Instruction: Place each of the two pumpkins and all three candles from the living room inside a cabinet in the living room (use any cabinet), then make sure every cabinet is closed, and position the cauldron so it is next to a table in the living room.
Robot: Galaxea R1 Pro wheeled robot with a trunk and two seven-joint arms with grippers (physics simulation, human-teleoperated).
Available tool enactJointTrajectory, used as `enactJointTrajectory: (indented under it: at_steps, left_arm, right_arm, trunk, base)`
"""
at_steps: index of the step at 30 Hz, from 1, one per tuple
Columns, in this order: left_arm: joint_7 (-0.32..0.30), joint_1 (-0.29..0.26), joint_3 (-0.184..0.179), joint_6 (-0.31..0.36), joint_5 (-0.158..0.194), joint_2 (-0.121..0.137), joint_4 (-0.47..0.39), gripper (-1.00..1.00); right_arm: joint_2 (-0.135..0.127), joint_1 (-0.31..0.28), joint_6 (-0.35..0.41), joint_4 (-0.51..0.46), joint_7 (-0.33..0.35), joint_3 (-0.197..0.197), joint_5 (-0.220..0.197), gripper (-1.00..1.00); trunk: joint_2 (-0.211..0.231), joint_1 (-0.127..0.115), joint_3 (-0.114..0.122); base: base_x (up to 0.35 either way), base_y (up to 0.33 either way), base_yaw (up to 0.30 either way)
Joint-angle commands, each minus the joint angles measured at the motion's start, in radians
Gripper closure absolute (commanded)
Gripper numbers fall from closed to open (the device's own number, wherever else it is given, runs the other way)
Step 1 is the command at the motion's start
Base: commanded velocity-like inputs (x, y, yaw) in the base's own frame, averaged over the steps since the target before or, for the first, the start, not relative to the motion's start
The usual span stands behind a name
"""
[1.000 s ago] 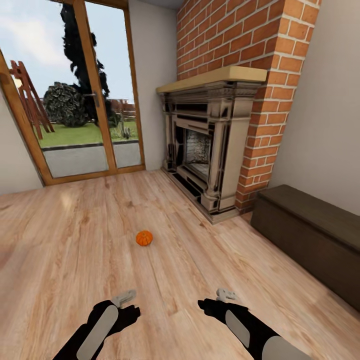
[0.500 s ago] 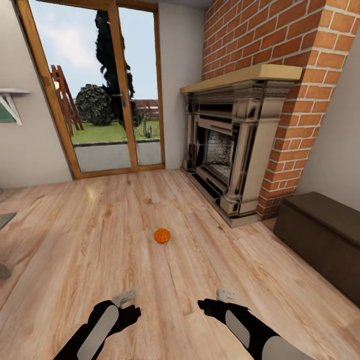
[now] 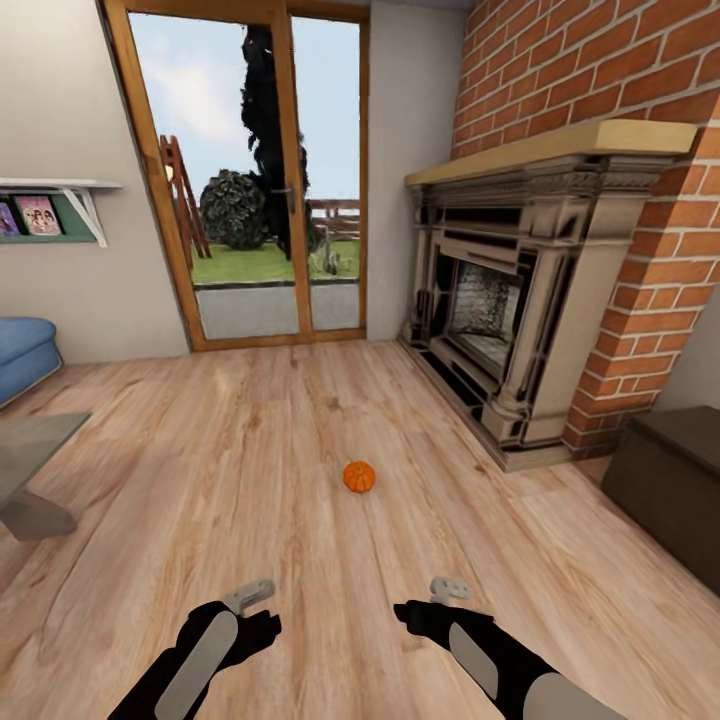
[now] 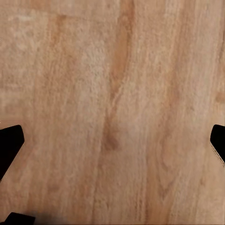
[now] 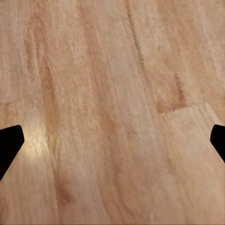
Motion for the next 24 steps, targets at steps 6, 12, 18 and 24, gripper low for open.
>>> enactJointTrajectory:
  at_steps: [6,12,18,24]
  left_arm:
    - [0.01,-0.001,-0.005,-0.001,0.01,0.001,-0.001,-1.0]
    - [0.01,-0.001,-0.005,-0.002,0.01,0.001,-0.001,-1.0]
    - [0.01,-0.001,-0.005,-0.001,0.01,0.001,-0.001,-1.0]
    - [0.01,-0.001,-0.005,-0.001,0.01,0.001,-0.001,-1.0]
  right_arm:
    - [-0.001,-0.001,0.002,-0.001,-0.001,0.004,-0.004,-1.0]
    - [-0.001,-0.001,0.001,-0.001,-0.001,0.004,-0.004,-1.0]
    - [-0.001,-0.001,0.001,-0.001,0.005,0.004,-0.004,-1.0]
    - [-0.004,-0.001,-0.015,-0.001,0.007,0.004,-0.004,-1.0]
  trunk:
    - [0.0,0.0,-0.001]
    - [0.0,0.0,0.0]
    - [0.0,0.0,0.001]
    - [0.0,0.0,0.001]
  base:
    - [0.277,0.007,0.016]
    - [0.285,0.001,0.078]
    - [0.244,0.0,0.032]
    - [0.057,0.0,0.003]
